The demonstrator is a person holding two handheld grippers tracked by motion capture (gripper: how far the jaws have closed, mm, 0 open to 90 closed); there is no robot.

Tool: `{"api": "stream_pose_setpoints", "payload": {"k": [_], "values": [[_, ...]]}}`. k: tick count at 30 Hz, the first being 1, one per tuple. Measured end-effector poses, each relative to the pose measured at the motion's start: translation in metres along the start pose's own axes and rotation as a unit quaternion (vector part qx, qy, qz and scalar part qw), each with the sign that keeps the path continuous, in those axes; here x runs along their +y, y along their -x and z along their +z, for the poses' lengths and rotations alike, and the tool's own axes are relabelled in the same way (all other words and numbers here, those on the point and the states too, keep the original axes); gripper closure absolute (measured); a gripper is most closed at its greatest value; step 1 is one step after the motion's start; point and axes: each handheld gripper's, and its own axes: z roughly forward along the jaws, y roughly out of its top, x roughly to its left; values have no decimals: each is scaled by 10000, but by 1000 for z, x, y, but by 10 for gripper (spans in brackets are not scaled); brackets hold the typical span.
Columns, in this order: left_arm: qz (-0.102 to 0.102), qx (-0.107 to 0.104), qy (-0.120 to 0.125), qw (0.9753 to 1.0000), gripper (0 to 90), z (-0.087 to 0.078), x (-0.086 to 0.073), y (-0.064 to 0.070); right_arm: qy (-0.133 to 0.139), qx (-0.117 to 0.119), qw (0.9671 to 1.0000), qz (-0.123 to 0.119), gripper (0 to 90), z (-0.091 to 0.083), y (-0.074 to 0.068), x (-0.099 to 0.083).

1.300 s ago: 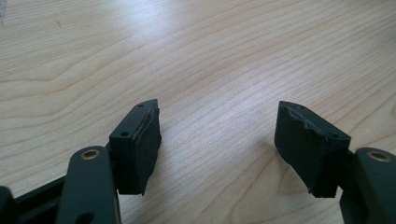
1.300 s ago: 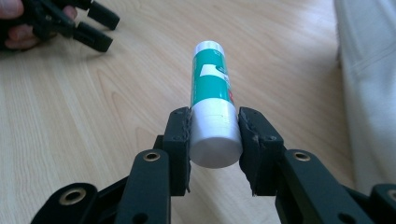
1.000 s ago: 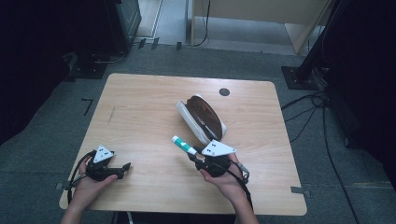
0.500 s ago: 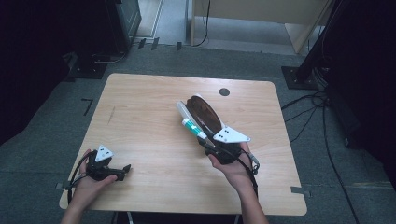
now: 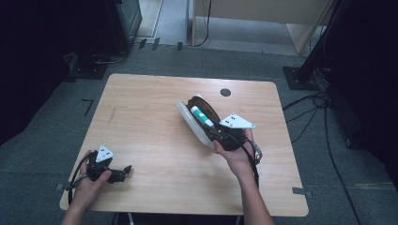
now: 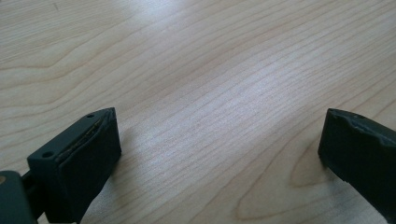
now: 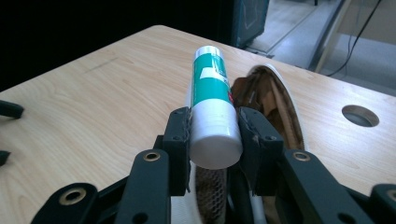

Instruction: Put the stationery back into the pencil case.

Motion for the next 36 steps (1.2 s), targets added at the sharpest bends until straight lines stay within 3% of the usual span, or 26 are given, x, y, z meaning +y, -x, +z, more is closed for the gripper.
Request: {"api": "stream_pose_setpoints", "payload": {"k": [11,25,36], "values": [[16,-16,-5,10000,0,0,0,0,-387,-351,9986,56,659,26,9,-7],[38,-35,4,10000,0,0,0,0,-921,-491,9945,77,658,51,17,-24],[36,-44,20,10000,0,0,0,0,-1210,-517,9913,75,657,58,18,-31]]}}
